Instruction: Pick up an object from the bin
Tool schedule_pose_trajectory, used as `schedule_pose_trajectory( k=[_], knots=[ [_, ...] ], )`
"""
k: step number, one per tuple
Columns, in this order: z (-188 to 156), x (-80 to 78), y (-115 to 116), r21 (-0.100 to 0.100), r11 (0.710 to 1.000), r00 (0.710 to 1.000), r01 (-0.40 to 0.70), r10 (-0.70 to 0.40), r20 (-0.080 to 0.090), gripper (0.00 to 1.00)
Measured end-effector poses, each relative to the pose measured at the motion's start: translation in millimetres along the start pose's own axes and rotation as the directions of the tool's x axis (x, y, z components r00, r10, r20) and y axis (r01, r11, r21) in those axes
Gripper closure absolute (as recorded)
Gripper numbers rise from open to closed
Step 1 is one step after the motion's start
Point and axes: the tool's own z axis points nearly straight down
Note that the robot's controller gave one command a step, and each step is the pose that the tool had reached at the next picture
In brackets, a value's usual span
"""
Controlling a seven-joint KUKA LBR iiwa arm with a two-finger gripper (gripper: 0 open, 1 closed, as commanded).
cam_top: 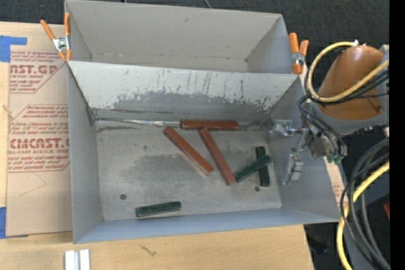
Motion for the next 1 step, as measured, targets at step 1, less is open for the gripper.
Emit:
schedule_pose_trajectory(
  k=[1],
  knots=[
    [0.0,0.0,0.0,0.000,1.000,1.000,0.000,0.000,0.000,0.00]
  ],
)
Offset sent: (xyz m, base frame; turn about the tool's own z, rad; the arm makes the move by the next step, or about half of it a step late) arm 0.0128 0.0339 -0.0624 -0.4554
